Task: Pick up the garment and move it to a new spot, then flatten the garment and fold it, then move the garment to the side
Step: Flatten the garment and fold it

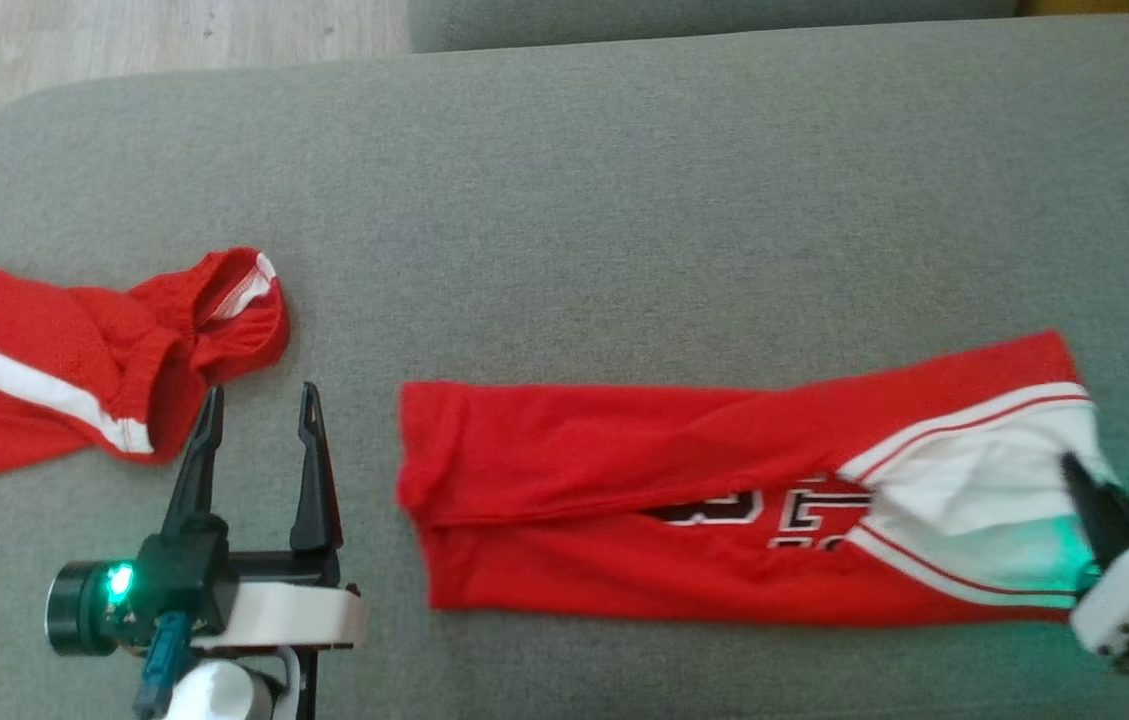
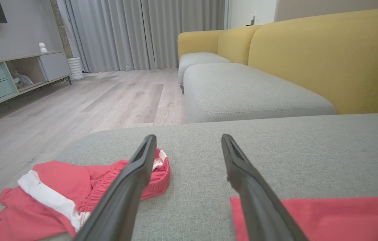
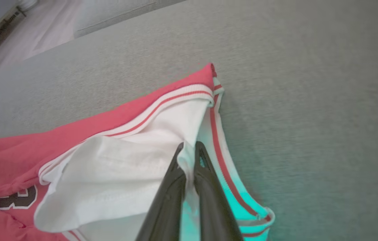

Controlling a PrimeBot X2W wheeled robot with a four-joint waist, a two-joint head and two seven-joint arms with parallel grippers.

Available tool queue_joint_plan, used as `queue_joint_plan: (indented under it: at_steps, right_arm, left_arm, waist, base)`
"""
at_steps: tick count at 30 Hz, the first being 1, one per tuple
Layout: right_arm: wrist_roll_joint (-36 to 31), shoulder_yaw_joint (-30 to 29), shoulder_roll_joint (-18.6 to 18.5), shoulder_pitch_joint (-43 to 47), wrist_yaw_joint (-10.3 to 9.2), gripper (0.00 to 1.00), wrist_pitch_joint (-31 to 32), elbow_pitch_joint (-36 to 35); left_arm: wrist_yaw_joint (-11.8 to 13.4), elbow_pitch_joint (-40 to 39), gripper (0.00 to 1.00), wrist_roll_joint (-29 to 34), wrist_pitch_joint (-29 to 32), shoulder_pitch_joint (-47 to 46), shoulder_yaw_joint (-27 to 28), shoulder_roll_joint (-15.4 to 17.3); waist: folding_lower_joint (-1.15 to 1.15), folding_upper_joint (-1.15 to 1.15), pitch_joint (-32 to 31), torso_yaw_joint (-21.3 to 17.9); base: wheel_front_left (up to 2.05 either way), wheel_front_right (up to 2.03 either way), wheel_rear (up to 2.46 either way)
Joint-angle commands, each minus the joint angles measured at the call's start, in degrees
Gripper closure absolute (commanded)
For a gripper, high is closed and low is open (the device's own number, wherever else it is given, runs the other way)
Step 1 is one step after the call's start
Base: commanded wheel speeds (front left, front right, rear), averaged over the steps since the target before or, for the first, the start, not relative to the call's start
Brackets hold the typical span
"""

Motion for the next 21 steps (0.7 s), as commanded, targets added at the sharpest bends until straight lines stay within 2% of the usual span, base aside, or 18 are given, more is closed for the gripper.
queue_joint_plan:
  at_steps: [1, 4, 8, 9, 12, 15, 21]
  right_arm:
    - [-0.7, -0.8, -2.2, -0.1, -0.04, 1.0, 0.8, -3.0]
    - [-2.6, -2.1, -1.5, -0.3, -0.04, 1.0, 3.8, -7.9]
    - [-4.4, 1.3, 0.7, -1.8, -0.04, 1.0, 9.2, -17.0]
    - [-4.4, 1.3, 0.7, -1.8, -0.04, 1.0, 9.2, -17.0]
    - [-3.9, 6.9, 3.2, -3.5, -0.04, 1.0, 13.2, -22.1]
    - [-2.5, 13.7, 6.3, -5.8, -0.04, 1.0, 15.3, -23.9]
    - [1.0, 27.4, 12.5, -11.1, -0.04, 1.0, 14.4, -18.8]
  left_arm:
    - [0.4, -2.1, 0.0, -0.2, -0.6, -1.8, 2.6, 1.4]
    - [0.5, -2.3, 0.0, -0.2, -0.6, -1.8, 2.7, 1.6]
    - [0.6, -2.4, 0.0, -0.4, -0.4, -1.6, 2.8, 1.8]
    - [0.6, -2.4, 0.0, -0.4, -0.4, -1.6, 2.8, 1.8]
    - [0.6, -2.6, 0.0, -0.4, -0.3, -1.6, 2.6, 1.8]
    - [0.5, -2.8, 0.0, -0.4, -0.2, -2.0, 2.4, 1.8]
    - [-0.2, -2.4, 0.0, -0.1, -0.1, -3.4, 1.0, 0.8]
  waist:
    - [0.0, 0.0, -0.1, -0.2]
    - [0.0, 0.0, -0.4, -0.6]
    - [0.0, 0.0, -0.9, -1.1]
    - [0.0, 0.0, -0.9, -1.1]
    - [0.0, 0.0, -1.2, -1.1]
    - [0.0, 0.0, -1.2, -0.6]
    - [0.0, 0.0, 0.0, 2.3]
  base:
    - [0.0, 0.0, 0.0]
    - [0.0, 0.0, 0.0]
    - [0.0, 0.0, 0.0]
    - [0.0, 0.0, 0.0]
    - [0.0, 0.0, 0.0]
    - [0.0, 0.0, 0.0]
    - [0.0, 0.0, 0.0]
